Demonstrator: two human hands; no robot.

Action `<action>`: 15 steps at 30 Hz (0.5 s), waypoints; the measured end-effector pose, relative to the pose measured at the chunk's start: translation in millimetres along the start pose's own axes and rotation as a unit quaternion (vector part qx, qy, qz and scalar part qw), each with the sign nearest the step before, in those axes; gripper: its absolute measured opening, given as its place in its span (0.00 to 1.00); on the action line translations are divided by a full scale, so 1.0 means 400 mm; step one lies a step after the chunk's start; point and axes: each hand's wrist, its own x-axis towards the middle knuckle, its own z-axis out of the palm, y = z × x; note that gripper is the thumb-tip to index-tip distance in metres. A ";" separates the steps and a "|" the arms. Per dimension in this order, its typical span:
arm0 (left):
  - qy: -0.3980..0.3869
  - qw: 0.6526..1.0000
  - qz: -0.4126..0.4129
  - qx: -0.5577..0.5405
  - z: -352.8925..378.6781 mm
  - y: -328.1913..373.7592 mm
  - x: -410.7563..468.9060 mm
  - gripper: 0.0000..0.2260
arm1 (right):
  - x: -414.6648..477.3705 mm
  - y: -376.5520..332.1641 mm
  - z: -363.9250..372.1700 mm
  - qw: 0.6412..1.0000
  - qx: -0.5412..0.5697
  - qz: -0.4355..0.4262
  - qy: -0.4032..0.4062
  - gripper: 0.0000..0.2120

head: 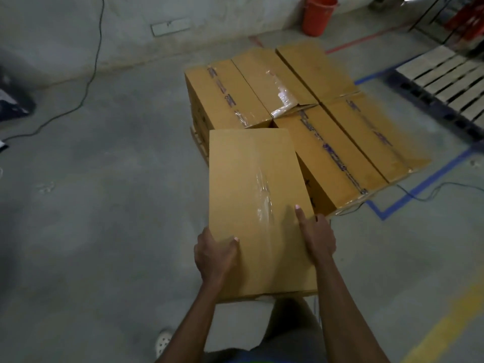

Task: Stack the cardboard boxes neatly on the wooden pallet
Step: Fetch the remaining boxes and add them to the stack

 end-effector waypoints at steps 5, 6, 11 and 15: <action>0.021 0.995 -0.075 -0.059 0.329 0.108 0.061 0.37 | 0.388 0.024 -0.013 0.995 -0.061 -0.060 -0.043 0.45; 0.007 0.995 -0.084 -0.062 0.387 0.118 0.080 0.38 | 0.459 0.030 -0.009 0.993 -0.080 -0.073 -0.044 0.46; -0.146 0.965 -0.162 -0.148 0.549 0.144 0.105 0.34 | 0.636 0.109 0.037 0.971 -0.191 -0.106 -0.099 0.37; -0.183 0.941 -0.232 -0.165 0.602 0.164 0.077 0.35 | 0.602 0.215 0.042 0.958 -0.215 -0.043 -0.183 0.35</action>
